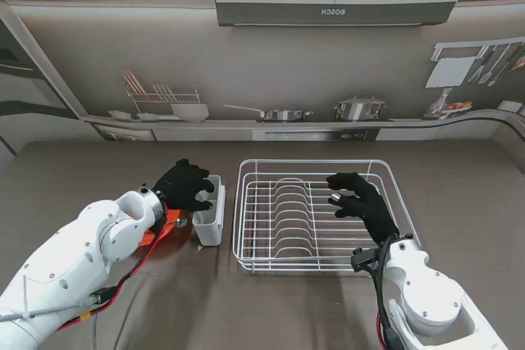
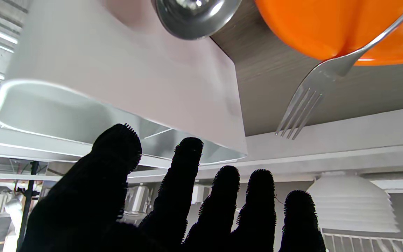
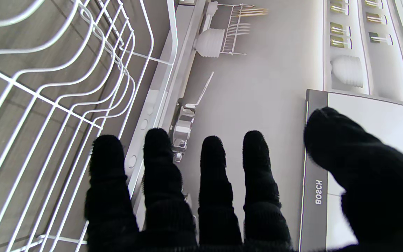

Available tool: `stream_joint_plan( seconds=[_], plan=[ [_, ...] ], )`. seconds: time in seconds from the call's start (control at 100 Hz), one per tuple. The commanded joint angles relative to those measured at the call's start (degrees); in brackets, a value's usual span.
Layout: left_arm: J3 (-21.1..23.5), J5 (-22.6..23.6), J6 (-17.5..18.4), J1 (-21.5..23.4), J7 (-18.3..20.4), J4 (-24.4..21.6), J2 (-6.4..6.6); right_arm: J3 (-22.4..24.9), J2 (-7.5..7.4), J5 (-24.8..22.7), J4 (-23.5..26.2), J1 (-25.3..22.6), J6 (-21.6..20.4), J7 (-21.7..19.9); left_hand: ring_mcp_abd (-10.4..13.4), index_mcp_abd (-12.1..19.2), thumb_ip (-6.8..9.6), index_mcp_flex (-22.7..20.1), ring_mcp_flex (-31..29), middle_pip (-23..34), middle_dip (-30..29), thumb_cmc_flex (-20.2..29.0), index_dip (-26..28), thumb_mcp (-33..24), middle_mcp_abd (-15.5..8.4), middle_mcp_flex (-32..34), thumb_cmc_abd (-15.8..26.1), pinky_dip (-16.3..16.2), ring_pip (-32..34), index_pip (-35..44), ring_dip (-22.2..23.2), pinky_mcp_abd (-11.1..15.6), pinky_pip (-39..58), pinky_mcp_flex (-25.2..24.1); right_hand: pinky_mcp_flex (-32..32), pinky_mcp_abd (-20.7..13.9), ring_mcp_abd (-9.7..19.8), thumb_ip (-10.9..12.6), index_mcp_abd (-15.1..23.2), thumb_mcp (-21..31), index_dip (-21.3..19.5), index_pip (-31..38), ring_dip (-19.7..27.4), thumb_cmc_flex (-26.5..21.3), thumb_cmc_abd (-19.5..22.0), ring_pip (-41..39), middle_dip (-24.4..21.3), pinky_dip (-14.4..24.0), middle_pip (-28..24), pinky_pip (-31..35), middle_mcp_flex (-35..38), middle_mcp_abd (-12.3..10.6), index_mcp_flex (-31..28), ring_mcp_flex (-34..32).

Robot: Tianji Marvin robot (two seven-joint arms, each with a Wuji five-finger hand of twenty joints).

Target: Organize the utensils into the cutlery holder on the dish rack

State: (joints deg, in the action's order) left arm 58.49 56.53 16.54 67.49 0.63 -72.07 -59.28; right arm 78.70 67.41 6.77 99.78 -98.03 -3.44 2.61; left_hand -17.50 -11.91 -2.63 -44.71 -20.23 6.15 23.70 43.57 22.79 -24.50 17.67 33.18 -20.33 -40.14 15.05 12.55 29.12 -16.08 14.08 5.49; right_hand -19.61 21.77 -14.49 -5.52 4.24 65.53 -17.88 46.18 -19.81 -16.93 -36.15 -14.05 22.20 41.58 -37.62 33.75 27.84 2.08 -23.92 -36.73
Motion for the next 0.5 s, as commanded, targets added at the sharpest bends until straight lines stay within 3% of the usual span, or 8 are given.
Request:
stream_joint_plan(
  seconds=[0.0,0.49],
  plan=[
    [-0.3,0.2,0.2,-0.4,1.2,0.5,0.09,0.0,0.31,0.3,0.2,-0.3,0.2,-0.7,0.6,0.4,-0.71,-2.0,1.6,-1.0,-1.1,-1.8,0.6,-1.4,0.4,-2.5,-0.9,0.7,-1.0,0.6,-0.2,1.1,-1.8,-1.0,-0.1,0.2,1.3,-0.4,0.4,-1.0,0.6,-0.5,0.0,1.3,0.3,0.5,0.0,1.6,0.5,-1.1,0.9,-0.9,-0.6,-0.9],
    [-4.7,-1.5,0.3,-3.6,-0.2,5.2,-0.18,0.0,0.36,0.8,0.2,-0.3,0.5,-0.7,0.7,1.5,-0.58,-4.8,1.1,-1.3,-3.8,-0.3,2.0,-3.2,0.4,-3.1,-1.4,1.0,-0.6,2.5,-0.2,1.2,-1.6,-0.5,-0.1,0.3,1.2,-0.3,0.1,-1.0,0.6,-0.5,-0.1,1.3,0.6,0.5,0.0,1.8,0.5,-1.2,1.2,-0.7,-0.7,-1.1]
  ],
)
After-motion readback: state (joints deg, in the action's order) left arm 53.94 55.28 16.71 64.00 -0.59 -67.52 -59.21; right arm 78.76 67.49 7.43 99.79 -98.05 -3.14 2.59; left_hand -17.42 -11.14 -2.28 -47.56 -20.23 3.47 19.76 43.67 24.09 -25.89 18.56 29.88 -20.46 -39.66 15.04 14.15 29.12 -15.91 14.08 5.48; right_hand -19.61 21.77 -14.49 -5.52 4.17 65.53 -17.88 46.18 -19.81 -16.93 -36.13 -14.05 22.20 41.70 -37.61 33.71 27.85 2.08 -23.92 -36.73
